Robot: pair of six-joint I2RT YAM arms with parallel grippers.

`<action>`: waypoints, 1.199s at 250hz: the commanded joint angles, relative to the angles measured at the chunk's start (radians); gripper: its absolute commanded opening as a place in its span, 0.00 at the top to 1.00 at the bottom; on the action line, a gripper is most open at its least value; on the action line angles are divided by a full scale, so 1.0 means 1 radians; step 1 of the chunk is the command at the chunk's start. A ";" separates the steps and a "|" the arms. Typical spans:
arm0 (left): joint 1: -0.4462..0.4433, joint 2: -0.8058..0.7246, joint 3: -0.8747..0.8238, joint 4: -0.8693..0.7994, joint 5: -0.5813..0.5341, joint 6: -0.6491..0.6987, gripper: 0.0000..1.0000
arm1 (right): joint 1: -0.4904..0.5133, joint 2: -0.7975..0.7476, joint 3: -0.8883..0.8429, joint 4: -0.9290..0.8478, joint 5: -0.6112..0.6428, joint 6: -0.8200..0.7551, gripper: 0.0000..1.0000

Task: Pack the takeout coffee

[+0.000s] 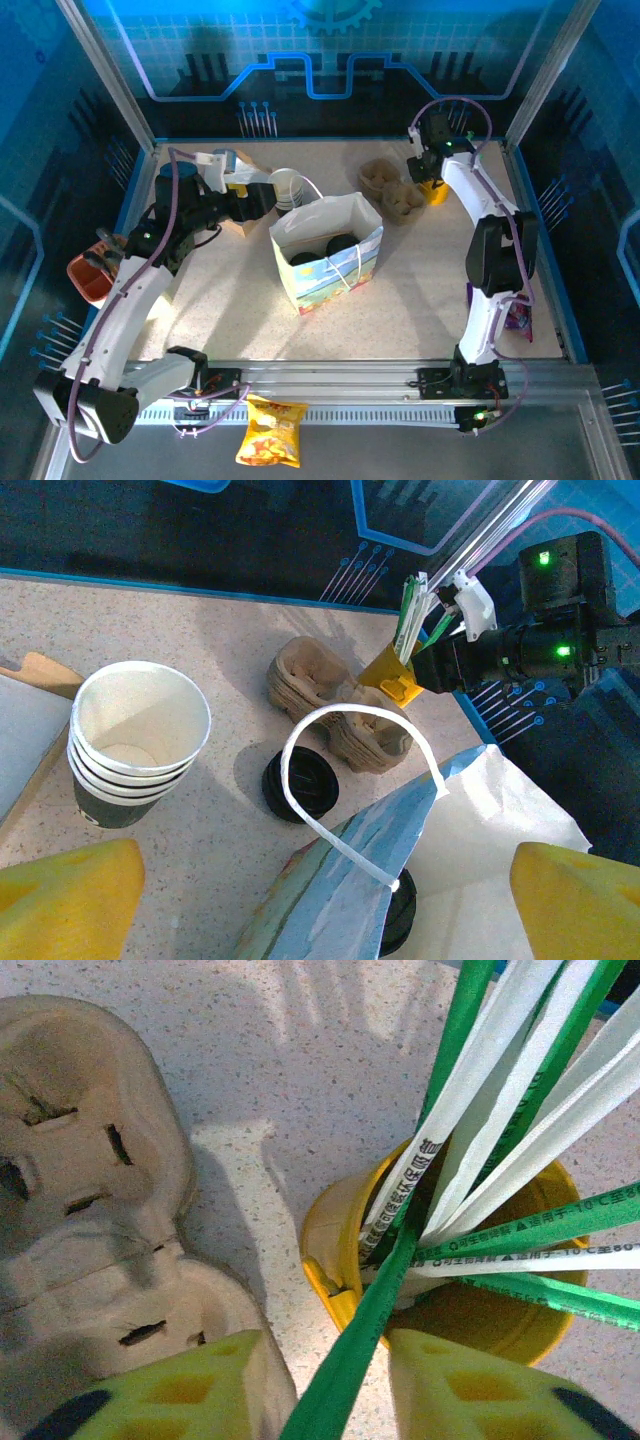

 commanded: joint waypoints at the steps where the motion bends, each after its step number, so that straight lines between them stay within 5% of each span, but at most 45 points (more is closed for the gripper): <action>1: -0.006 -0.013 -0.006 -0.008 0.009 0.005 0.05 | 0.021 0.004 0.048 -0.030 0.034 -0.029 0.69; 99: -0.007 -0.005 -0.008 -0.003 0.014 0.023 0.05 | 0.063 -0.091 0.122 -0.156 0.101 -0.057 0.90; 180: -0.006 -0.005 -0.015 -0.001 0.015 0.045 0.04 | 0.105 -0.256 0.166 -0.280 0.093 -0.029 0.94; 300: -0.004 -0.010 -0.025 0.025 -0.037 0.047 0.05 | 0.227 -0.591 0.286 -0.468 -0.282 0.089 0.96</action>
